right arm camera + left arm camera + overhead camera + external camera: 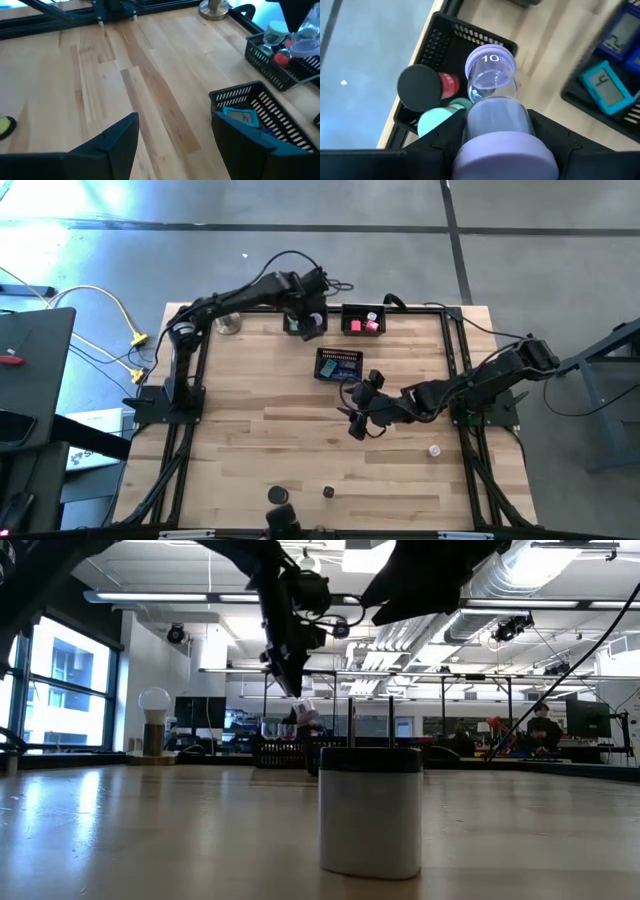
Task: Pick & Place Office items
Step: Put the purple hourglass into the top left black bin
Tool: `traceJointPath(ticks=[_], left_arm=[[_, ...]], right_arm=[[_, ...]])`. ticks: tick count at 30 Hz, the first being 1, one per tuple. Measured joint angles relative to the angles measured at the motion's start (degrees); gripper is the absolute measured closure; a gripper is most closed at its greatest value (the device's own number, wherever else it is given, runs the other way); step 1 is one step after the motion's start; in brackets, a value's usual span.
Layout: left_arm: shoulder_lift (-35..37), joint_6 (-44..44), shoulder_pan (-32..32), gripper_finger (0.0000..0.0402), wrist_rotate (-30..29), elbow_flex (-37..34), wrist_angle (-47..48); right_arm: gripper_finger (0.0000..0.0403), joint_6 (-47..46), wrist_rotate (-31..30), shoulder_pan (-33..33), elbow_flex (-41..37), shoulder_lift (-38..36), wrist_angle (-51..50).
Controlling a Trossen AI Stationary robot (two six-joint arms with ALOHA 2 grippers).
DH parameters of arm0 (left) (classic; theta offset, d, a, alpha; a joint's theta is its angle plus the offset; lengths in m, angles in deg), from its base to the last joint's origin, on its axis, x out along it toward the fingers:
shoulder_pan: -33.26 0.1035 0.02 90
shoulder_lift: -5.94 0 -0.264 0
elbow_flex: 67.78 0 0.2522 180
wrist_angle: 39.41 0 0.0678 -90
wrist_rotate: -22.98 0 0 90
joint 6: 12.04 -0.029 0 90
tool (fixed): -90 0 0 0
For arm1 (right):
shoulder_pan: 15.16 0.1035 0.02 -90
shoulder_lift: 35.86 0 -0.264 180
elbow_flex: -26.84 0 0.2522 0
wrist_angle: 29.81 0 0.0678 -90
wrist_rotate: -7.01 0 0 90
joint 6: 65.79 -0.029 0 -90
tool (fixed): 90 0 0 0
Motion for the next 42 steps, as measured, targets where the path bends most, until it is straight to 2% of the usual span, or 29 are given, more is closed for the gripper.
traceJointPath(ticks=[6,19,24,42], left_arm=[[-1.46,0.03,2.8,0.0226,0.73,0.35,0.82],[-2.65,-0.44,4.39,0.0226,0.84,0.33,0.8],[-3.6,0.13,5.52,0.0226,3.57,0.31,0.78],[-5.97,-0.34,5.97,0.0226,4.64,0.46,0.74]], right_arm=[[0.0165,1.12,-0.11,-0.04,0.0,0.0,-0.27],[0.0165,1.85,-0.11,-0.04,0.0,0.02,-0.34],[0.0165,1.85,-0.09,-0.04,0.0,0.02,-0.36],[0.0165,1.91,-0.07,-0.04,0.0,0.04,-0.43]])
